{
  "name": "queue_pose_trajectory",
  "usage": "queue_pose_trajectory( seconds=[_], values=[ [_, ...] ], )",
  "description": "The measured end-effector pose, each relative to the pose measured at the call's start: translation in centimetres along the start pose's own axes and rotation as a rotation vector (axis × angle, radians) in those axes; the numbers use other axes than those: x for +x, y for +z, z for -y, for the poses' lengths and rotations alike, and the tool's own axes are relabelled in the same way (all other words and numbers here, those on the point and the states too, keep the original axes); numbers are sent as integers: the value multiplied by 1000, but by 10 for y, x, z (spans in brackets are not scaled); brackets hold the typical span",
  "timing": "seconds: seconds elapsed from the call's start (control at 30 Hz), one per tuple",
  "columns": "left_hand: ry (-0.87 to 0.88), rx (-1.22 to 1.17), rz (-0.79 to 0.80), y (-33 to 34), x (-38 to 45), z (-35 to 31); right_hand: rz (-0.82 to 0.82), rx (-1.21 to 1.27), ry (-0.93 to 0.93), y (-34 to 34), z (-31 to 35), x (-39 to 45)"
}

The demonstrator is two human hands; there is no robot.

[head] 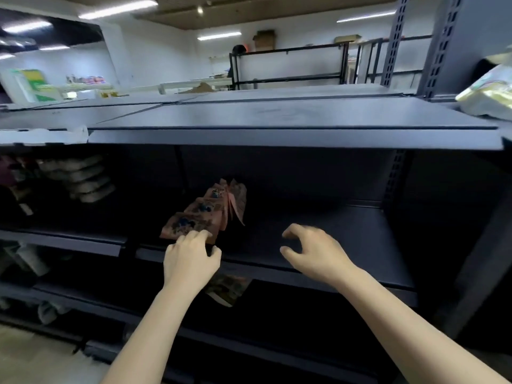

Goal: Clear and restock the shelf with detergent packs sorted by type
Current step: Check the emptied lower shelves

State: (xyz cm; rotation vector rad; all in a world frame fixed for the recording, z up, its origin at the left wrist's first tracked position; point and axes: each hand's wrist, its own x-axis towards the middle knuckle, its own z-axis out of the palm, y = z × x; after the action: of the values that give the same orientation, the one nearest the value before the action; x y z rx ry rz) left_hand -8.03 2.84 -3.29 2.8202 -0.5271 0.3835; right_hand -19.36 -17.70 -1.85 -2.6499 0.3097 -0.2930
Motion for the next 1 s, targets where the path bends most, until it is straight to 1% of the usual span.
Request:
queue_pose_trajectory(
  seconds=[0.07, 0.13, 0.23, 0.3, 0.4, 0.47, 0.57, 0.67, 0.73, 0.83, 0.93, 1.0],
  values=[
    [41, 107, 65, 17, 30, 24, 32, -8, 69, 17, 12, 26],
    [63, 164, 148, 33, 56, 43, 79, -14, 145, 32, 23, 50],
    [113, 180, 208, 54, 87, 68, 137, -14, 250, 52, 38, 82],
    [187, 174, 248, 70, 105, 83, 146, 4, 302, 65, 44, 99],
    [259, 147, 397, 86, 126, 95, 133, 42, 316, 84, 48, 117],
    [312, 148, 446, 93, 140, 98, 131, 61, 324, 94, 47, 126],
    [348, 109, 436, 98, 159, 100, 139, 82, 363, 107, 42, 141],
    [356, 22, 450, 103, 169, 104, 150, 75, 406, 119, 40, 160],
    [416, 12, 445, 104, 177, 108, 156, 72, 433, 127, 40, 173],
    [481, 20, 481, 105, 188, 117, 145, 78, 473, 144, 36, 188],
    [495, 42, 432, 109, 192, 122, 91, -25, 487, 157, 35, 198],
    [516, 78, 334, 108, 189, 121, 50, -61, 501, 161, 36, 205]
  ],
)
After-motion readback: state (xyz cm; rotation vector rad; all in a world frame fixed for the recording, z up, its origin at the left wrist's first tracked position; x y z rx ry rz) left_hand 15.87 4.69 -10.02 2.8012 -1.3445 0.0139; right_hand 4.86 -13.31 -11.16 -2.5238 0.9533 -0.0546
